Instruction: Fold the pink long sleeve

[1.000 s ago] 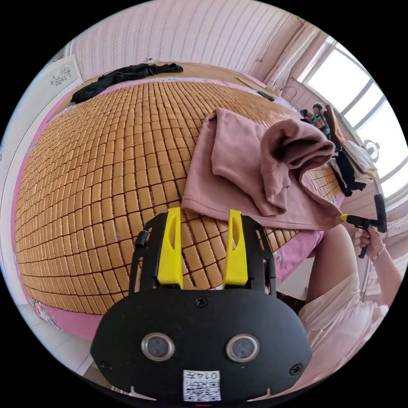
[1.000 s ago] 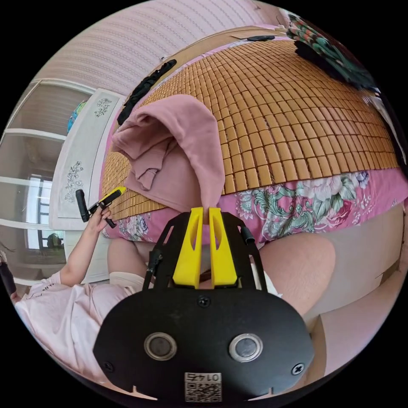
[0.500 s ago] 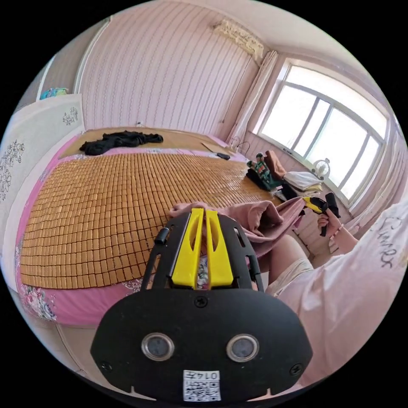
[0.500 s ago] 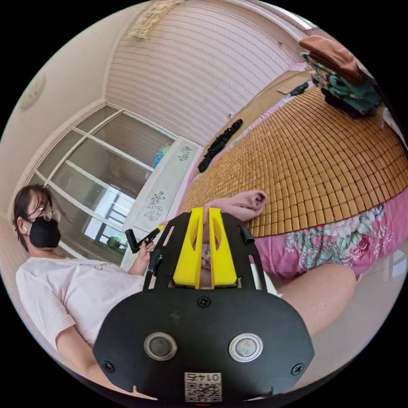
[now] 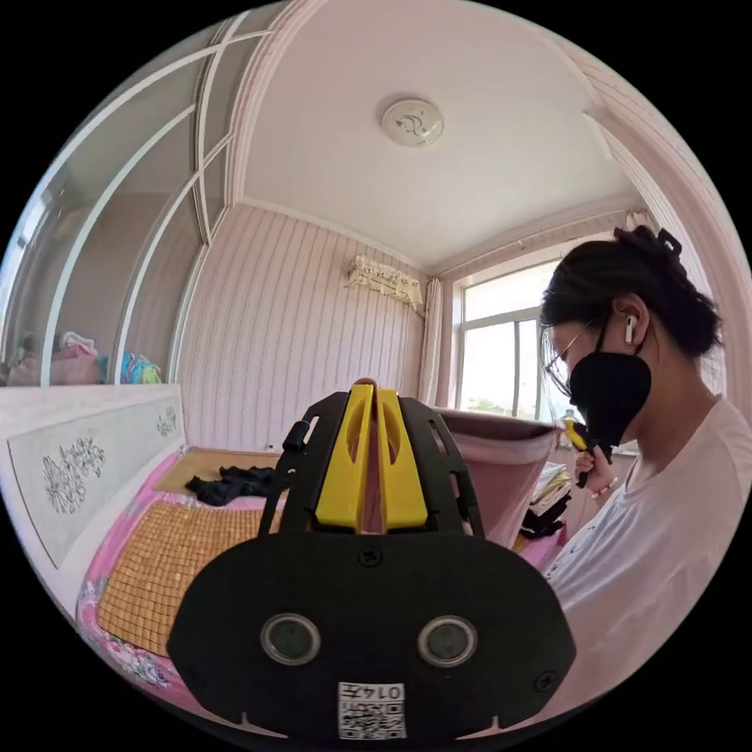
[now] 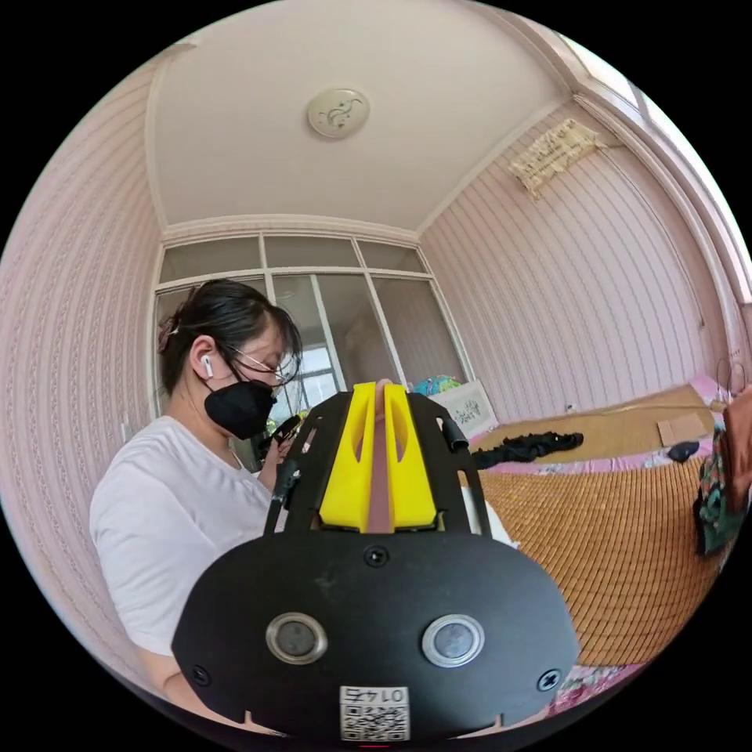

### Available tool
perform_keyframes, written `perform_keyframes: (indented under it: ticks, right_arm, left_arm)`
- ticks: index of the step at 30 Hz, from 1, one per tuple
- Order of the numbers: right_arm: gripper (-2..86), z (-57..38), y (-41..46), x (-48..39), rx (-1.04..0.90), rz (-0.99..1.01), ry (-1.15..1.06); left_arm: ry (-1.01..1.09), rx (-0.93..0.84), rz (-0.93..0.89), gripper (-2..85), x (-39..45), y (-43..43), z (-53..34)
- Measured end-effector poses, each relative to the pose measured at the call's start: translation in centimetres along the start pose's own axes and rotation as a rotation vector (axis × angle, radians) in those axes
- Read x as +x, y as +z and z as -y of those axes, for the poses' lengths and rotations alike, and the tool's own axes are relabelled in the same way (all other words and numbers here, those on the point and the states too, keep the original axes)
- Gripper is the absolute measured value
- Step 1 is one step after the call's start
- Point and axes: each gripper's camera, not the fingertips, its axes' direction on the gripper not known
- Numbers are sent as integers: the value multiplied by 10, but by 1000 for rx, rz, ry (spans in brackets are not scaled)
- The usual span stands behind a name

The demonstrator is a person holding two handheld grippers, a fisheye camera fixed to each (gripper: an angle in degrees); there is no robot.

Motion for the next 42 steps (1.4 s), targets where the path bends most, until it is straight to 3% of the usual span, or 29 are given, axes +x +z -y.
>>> perform_keyframes:
  ticks: [3,6,9,13,15,18,21,24,27,31,35,42]
  right_arm:
    - [8,36,-7,-18,55,-26,-160]
    - [7,76,10,10,-2,-91,-181]
    - [4,109,62,88,-167,-160,-18]
    - [2,159,122,187,-188,-350,86]
    - [2,199,130,186,-80,-324,81]
    - [1,236,137,149,79,-371,-109]
    - [1,223,144,150,56,-364,-144]
    - [2,165,144,176,-52,-388,-106]
    - [2,70,146,217,-277,-418,10]
    - [3,-121,144,289,-609,-466,410]
    - [2,-240,131,313,-721,-509,714]
    - [4,-254,128,313,-870,-516,713]
  left_arm:
    - [121,29,75,-10,19,3,30]
    - [68,30,1,-10,-2,37,51]
    - [-20,-125,24,-10,-42,129,55]
    - [31,-297,309,-10,-78,288,61]
    - [2,-249,303,-10,-73,316,95]
    - [75,-28,302,-10,-44,313,130]
    - [44,-47,218,-10,-50,318,113]
    - [38,-260,215,-10,-71,330,47]
    - [21,-525,171,-10,-89,334,-71]
    - [-49,-887,204,-10,-104,330,-280]
    - [-67,-1187,280,-9,-115,326,-429]
    - [-99,-1306,220,-7,-118,317,-482]
